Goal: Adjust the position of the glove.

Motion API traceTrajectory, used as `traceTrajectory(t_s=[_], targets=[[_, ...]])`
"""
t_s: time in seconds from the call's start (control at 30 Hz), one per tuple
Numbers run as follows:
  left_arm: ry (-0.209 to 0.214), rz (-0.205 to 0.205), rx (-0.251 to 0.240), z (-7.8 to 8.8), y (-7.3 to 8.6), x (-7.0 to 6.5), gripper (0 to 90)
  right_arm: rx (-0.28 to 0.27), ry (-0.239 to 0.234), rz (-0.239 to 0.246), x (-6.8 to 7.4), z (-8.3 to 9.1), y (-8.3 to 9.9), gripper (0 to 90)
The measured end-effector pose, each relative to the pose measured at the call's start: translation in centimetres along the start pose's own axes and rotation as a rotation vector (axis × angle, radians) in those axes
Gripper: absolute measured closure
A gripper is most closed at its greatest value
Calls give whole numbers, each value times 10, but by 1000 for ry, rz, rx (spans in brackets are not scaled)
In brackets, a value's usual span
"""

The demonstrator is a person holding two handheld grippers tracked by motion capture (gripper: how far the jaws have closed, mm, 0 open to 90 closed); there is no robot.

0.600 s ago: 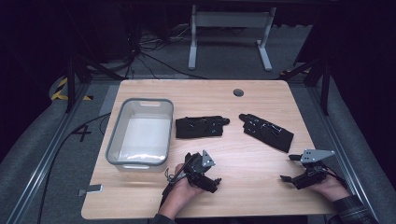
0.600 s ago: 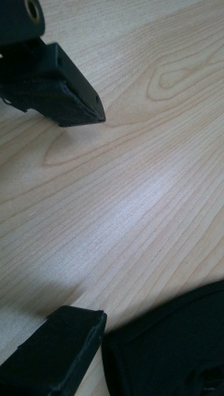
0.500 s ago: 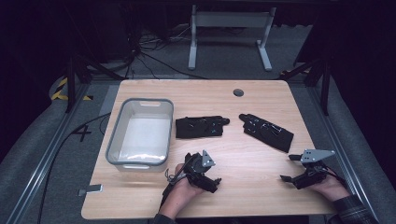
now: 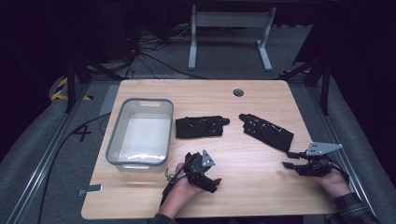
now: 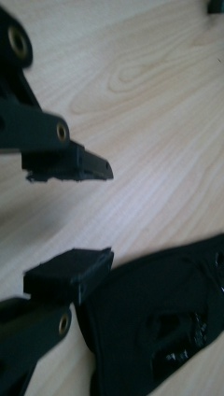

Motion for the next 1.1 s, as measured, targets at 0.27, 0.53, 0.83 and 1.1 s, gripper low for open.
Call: traceTrajectory(t_s=[0.27, 0.53, 0.83, 1.1], targets=[[2, -1, 0, 0, 0, 0, 1, -24, 29, -5, -18, -2, -19, 899], [2, -1, 0, 0, 0, 0, 1, -14, 30, 4, -38, -14, -32, 899], [4, -2, -1, 0, 0, 0, 1, 24, 38, -4, -57, -31, -35, 898], [4, -2, -1, 0, 0, 0, 2, 58, 33, -27, -62, -31, -24, 900]])
Point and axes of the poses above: each handheld gripper's, and its own axes: z roughly backward along the jaws, y roughly out of its underside, x roughly to its left, the point moved 2 cm from there along -z, roughly forward along the jaws, and after that the axes turned 7 degrees about -y, right-handed, at the moved point
